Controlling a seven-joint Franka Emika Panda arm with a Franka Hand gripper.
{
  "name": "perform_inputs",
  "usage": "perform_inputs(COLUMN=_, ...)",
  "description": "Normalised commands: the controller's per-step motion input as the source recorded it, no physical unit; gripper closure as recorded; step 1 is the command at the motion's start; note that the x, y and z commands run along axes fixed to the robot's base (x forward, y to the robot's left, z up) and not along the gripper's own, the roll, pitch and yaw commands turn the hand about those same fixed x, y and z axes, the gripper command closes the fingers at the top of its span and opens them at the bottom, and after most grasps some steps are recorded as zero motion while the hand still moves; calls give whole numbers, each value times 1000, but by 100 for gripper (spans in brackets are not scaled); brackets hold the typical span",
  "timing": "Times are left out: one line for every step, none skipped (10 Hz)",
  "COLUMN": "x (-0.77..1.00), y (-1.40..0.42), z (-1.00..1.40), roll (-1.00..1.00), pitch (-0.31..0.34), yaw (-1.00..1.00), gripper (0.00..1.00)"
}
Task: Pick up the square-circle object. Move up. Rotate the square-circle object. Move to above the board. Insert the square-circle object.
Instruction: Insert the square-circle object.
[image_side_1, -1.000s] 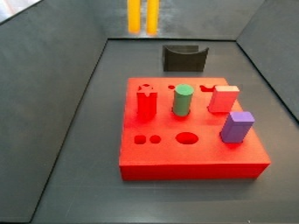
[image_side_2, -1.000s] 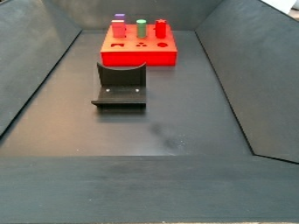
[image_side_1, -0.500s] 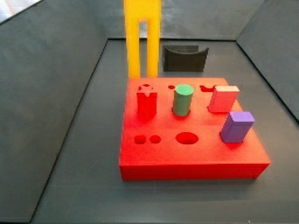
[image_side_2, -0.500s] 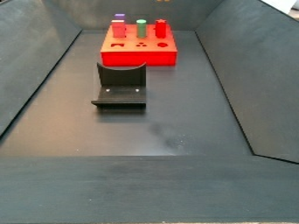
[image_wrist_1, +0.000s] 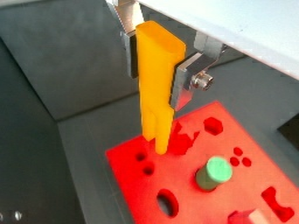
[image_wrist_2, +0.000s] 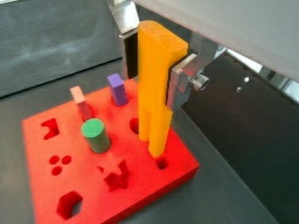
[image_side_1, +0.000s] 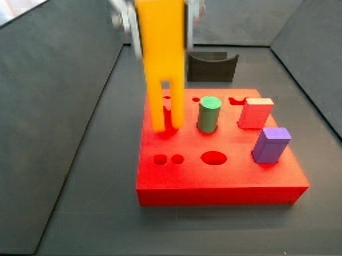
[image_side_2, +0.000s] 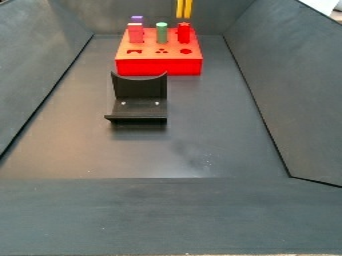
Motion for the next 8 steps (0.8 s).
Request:
perform_inputs(x=129, y=-109, z=-529, roll=110, pitch=-83, yaw=203, gripper=100)
perform_inputs(x=74, y=-91, z=-446, roll=94, pitch=-19, yaw=214, gripper=100)
perform_inputs(x=49, y=-17, z=-349, roll=31, pitch=0, yaw=177, gripper=100)
perform_inputs(x=0, y=-11, z=-240, roll=0, pitch=-3, yaw=0, gripper=100)
perform_inputs(x=0, y=0, z=-163, roll=-49, pitch=0, yaw=-31, gripper=100)
perform_inputs(x=20, y=-3, z=-200, roll=-77, pitch=-27, yaw=-100, gripper=100)
perform_inputs(x=166, y=-23, z=-266, roll=-93, pitch=-71, yaw=-83, gripper=100)
perform_inputs(x=146, y=-14, z=-246, roll=-24, pitch=-30, yaw=-63, gripper=100)
